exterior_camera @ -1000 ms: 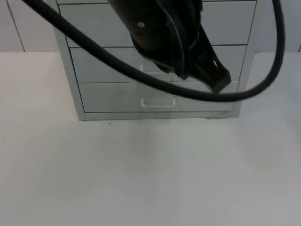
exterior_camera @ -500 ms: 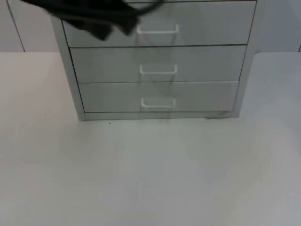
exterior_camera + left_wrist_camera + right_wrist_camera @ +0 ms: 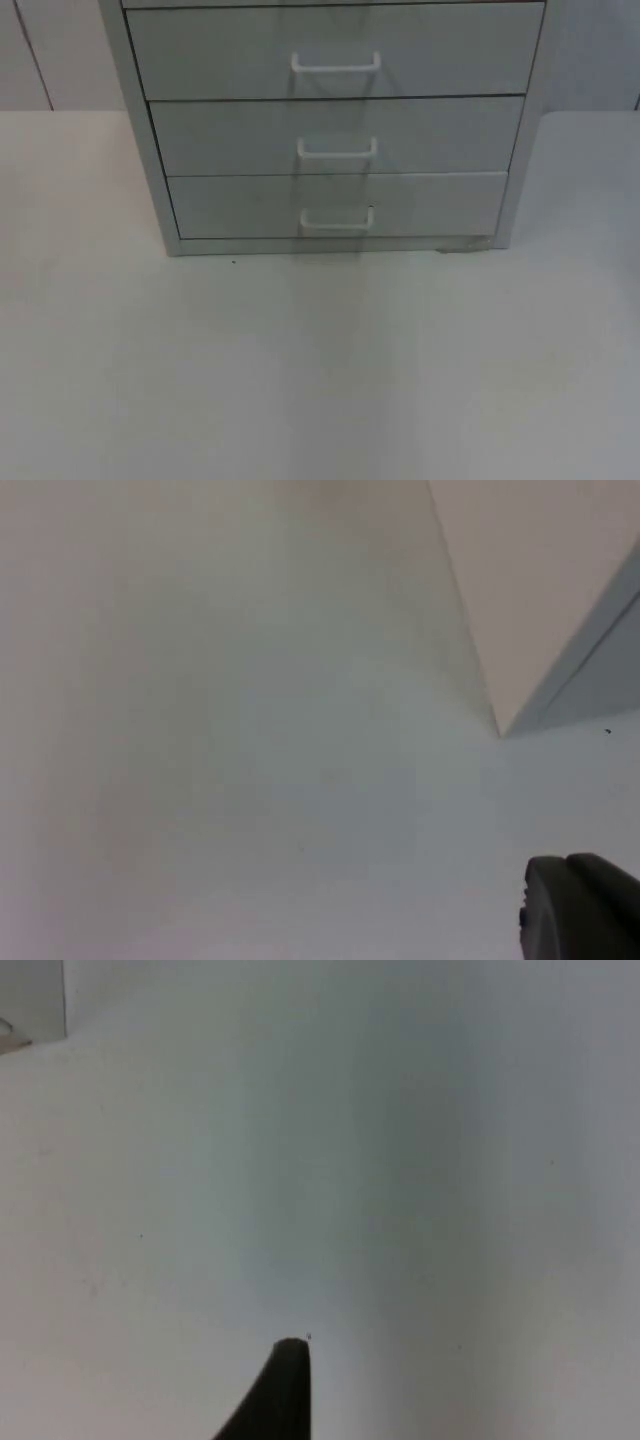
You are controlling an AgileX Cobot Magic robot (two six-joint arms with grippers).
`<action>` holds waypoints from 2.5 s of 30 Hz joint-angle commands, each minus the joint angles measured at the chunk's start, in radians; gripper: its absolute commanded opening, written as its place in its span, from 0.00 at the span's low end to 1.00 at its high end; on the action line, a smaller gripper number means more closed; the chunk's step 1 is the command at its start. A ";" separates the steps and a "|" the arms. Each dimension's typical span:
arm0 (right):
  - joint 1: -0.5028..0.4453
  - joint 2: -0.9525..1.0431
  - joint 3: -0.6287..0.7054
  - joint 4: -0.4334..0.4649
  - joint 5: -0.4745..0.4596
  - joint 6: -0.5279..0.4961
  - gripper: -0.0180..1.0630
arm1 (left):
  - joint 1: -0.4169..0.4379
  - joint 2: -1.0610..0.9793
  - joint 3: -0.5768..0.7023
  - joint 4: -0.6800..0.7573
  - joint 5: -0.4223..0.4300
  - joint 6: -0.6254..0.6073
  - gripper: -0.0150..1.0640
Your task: Open the drawer with the left hand, place the block into the drawer with the right hand, then close the drawer with the left hand.
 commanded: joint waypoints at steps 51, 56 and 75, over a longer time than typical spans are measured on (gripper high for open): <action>0.219 -1.095 0.238 0.081 0.161 -0.150 0.86 | 0.031 -1.205 0.415 -0.085 0.195 0.066 0.01; 0.219 -1.195 0.240 0.076 0.250 -0.154 0.86 | 0.031 -1.266 0.415 -0.085 0.240 0.061 0.01; 0.219 -1.283 0.312 0.024 0.381 -0.060 0.86 | 0.031 -1.266 0.478 -0.066 0.346 0.016 0.01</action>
